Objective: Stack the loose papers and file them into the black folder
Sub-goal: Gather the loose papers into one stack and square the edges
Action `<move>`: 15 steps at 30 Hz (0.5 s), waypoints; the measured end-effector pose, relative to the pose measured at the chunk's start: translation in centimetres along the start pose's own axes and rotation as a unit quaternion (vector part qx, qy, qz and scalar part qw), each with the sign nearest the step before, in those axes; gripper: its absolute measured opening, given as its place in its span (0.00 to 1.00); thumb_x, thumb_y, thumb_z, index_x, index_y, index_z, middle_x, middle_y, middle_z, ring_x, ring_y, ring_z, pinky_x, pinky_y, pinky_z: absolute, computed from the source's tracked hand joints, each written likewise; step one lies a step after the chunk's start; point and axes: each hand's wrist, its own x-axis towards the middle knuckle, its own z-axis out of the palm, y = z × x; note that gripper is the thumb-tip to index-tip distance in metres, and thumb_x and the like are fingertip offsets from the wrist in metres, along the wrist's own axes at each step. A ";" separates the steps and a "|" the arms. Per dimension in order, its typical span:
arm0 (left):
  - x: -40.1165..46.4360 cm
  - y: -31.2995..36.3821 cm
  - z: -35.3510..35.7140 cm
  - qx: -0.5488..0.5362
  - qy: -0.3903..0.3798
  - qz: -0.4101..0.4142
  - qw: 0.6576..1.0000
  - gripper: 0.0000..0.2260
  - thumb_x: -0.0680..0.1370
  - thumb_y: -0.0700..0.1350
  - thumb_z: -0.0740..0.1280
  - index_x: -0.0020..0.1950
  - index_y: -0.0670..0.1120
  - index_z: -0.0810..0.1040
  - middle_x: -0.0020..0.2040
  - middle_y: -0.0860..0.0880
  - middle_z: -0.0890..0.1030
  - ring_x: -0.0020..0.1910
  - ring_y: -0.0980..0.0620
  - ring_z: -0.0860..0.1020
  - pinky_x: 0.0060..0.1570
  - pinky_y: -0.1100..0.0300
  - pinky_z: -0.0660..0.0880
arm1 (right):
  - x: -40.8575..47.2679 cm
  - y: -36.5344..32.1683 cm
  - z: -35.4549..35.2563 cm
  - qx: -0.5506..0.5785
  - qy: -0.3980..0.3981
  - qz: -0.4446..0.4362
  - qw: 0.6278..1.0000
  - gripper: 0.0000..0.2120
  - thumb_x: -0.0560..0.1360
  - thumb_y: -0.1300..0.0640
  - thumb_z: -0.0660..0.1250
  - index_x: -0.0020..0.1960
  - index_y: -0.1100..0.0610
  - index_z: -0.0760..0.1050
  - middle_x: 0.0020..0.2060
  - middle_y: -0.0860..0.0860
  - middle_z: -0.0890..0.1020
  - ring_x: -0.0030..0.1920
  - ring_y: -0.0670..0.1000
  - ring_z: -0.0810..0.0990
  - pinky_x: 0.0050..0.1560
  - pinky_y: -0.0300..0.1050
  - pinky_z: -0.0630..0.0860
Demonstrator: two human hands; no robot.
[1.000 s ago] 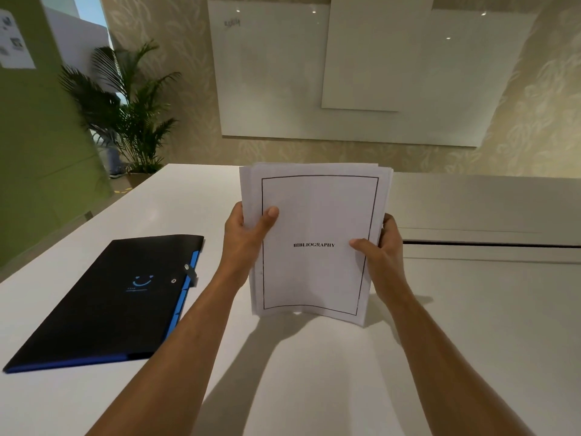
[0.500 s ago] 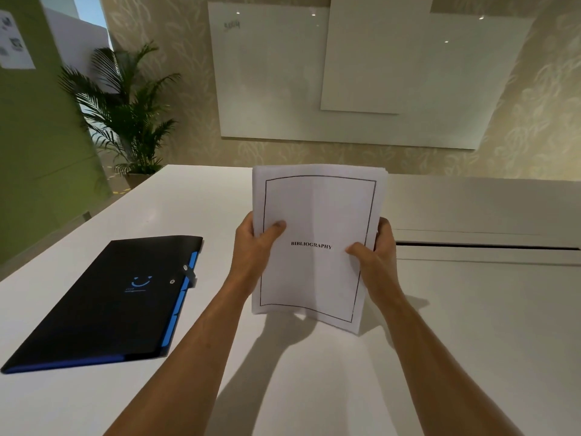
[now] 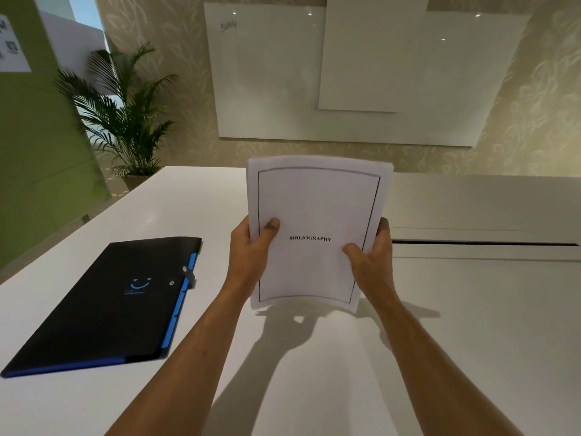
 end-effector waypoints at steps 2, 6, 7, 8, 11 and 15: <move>-0.6 -1.0 -0.4 -0.008 0.002 -0.016 1.000 0.09 0.78 0.42 0.66 0.52 0.56 0.76 0.49 0.53 0.82 0.48 0.50 0.82 0.46 0.56 0.81 | -0.7 1.0 0.2 0.007 -0.004 0.029 1.000 0.22 0.63 0.63 0.66 0.56 0.54 0.69 0.47 0.53 0.80 0.43 0.51 0.81 0.37 0.37 0.78; -1.6 -2.6 -0.6 0.005 0.008 -0.029 1.000 0.15 0.75 0.38 0.69 0.53 0.57 0.76 0.51 0.53 0.82 0.51 0.50 0.82 0.49 0.55 0.80 | -1.9 2.1 0.8 0.035 -0.001 0.066 0.997 0.19 0.61 0.64 0.65 0.52 0.52 0.72 0.44 0.51 0.81 0.39 0.45 0.81 0.35 0.34 0.76; -1.7 -2.6 -0.5 0.006 0.012 -0.027 1.000 0.14 0.75 0.38 0.69 0.53 0.57 0.76 0.51 0.53 0.82 0.51 0.50 0.82 0.49 0.56 0.80 | -1.9 2.1 0.9 0.041 -0.002 0.070 0.997 0.20 0.61 0.64 0.65 0.53 0.54 0.73 0.43 0.51 0.81 0.38 0.42 0.81 0.34 0.33 0.76; -1.6 -2.7 -0.4 0.007 0.017 -0.027 0.999 0.13 0.75 0.39 0.70 0.53 0.57 0.76 0.51 0.53 0.83 0.51 0.51 0.82 0.49 0.57 0.80 | -1.9 2.2 1.0 0.045 -0.001 0.074 0.996 0.20 0.61 0.64 0.65 0.53 0.56 0.73 0.43 0.51 0.81 0.36 0.39 0.81 0.34 0.33 0.76; -1.5 -2.7 -0.3 0.019 0.024 -0.030 0.999 0.08 0.76 0.42 0.70 0.49 0.55 0.78 0.47 0.54 0.84 0.46 0.55 0.83 0.48 0.55 0.81 | -1.7 2.1 0.8 0.046 0.001 0.075 0.996 0.18 0.61 0.64 0.64 0.51 0.54 0.72 0.42 0.50 0.80 0.35 0.39 0.80 0.33 0.33 0.76; -1.6 -2.9 -0.2 0.020 0.027 -0.025 0.999 0.07 0.77 0.41 0.69 0.44 0.54 0.80 0.41 0.57 0.84 0.39 0.61 0.82 0.46 0.57 0.80 | -1.5 2.1 0.6 0.048 0.002 0.076 0.996 0.19 0.61 0.63 0.65 0.53 0.55 0.72 0.43 0.49 0.80 0.40 0.44 0.80 0.35 0.33 0.76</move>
